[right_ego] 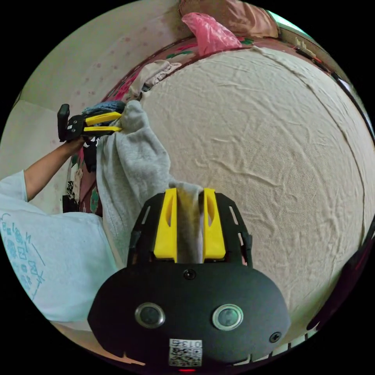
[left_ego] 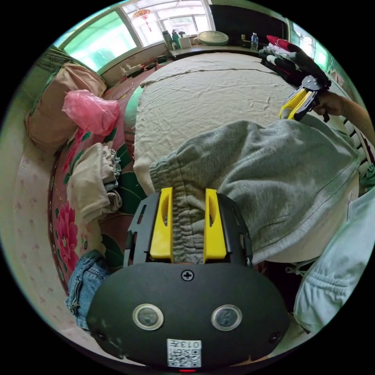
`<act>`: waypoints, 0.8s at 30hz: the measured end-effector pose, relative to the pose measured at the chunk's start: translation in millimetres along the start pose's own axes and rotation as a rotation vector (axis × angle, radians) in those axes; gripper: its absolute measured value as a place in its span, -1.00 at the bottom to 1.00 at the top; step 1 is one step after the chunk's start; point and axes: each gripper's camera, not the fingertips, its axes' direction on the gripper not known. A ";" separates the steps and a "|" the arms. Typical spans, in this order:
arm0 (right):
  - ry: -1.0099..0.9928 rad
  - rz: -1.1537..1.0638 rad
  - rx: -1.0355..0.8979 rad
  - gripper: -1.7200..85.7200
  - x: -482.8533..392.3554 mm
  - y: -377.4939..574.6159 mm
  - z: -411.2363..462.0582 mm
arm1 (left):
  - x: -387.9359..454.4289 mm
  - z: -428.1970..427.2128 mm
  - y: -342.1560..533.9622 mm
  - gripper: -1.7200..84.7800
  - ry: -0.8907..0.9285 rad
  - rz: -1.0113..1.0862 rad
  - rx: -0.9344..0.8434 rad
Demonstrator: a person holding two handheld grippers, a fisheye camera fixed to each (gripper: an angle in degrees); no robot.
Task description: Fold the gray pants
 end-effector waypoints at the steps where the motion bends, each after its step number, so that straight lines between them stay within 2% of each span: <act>1: -0.011 -0.009 -0.012 -0.83 -1.6 -1.2 -0.2 | 2.8 1.4 0.0 -0.68 -0.015 0.007 -0.004; 4: 0.138 -0.129 0.042 -0.87 -33.5 4.6 -22.0 | 9.0 2.2 5.7 -0.69 -0.051 -0.006 0.006; 5: 0.230 -0.137 0.127 -0.88 -43.9 15.5 -43.4 | 10.4 2.9 10.1 -0.70 -0.062 -0.030 0.015; 8: 0.153 0.017 0.353 -0.90 -24.0 50.3 -82.0 | 14.5 7.9 20.1 -0.70 -0.060 -0.082 0.064; 9: 0.132 0.091 0.370 -0.90 -8.6 55.5 -76.8 | 16.0 9.9 20.6 -0.70 -0.064 -0.084 0.069; 14: 0.094 0.333 0.337 -0.86 41.2 64.5 -61.6 | 14.4 12.6 17.3 -0.74 -0.073 -0.057 0.032; 18: 0.274 0.324 0.422 -0.81 12.9 120.1 -124.8 | 4.1 -17.4 24.4 -0.80 -0.013 -0.106 0.112; 21: 0.343 0.277 0.295 -0.79 -22.0 159.5 -125.3 | 35.1 -33.1 24.7 -0.79 0.013 0.046 0.164; 24: 0.465 0.372 0.181 -0.79 -38.2 203.7 -104.8 | 84.1 -7.8 25.1 -0.84 0.046 0.287 0.022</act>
